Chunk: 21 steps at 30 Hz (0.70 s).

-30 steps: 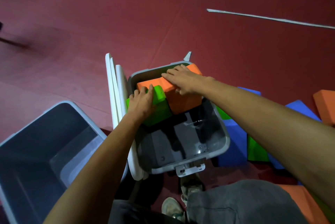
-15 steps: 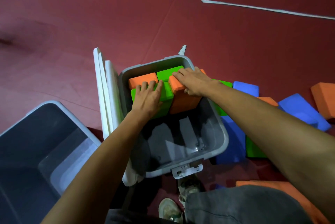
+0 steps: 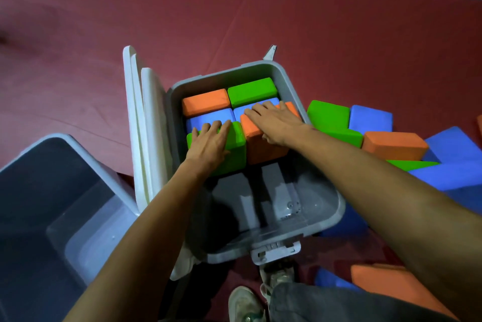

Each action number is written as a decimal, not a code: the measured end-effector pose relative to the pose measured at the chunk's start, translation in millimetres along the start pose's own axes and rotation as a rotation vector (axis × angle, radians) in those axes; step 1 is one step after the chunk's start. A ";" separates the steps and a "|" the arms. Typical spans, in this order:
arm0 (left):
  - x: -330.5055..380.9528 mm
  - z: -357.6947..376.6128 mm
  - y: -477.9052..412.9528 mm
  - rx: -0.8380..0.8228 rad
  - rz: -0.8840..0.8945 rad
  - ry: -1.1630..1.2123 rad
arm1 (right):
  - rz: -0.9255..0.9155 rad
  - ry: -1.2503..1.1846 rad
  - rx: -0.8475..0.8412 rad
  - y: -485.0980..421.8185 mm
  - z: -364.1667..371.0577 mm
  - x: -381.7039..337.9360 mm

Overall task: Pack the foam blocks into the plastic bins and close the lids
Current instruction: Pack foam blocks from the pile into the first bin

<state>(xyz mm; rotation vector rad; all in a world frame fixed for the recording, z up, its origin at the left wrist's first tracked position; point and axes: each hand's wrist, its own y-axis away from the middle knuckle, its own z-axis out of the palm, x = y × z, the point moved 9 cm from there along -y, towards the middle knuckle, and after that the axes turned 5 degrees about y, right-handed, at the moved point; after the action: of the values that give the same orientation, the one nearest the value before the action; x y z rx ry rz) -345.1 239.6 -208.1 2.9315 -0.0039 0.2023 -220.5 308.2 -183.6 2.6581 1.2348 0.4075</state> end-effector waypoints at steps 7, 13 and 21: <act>-19.4 26.4 -11.1 -0.059 -0.058 0.021 | -0.039 -0.042 0.029 -15.1 19.3 8.7; -17.8 38.6 -8.0 -0.036 -0.055 -0.031 | 0.023 -0.051 -0.032 -20.1 42.1 -8.4; -14.2 51.6 -3.7 0.027 -0.140 -0.041 | 0.258 -0.210 0.005 -16.8 80.3 6.7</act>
<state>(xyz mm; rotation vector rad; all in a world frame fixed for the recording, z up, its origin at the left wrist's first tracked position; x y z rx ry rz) -352.2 232.6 -260.8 2.9469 0.1990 0.1211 -202.6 320.2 -263.1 2.7863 0.8386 0.1540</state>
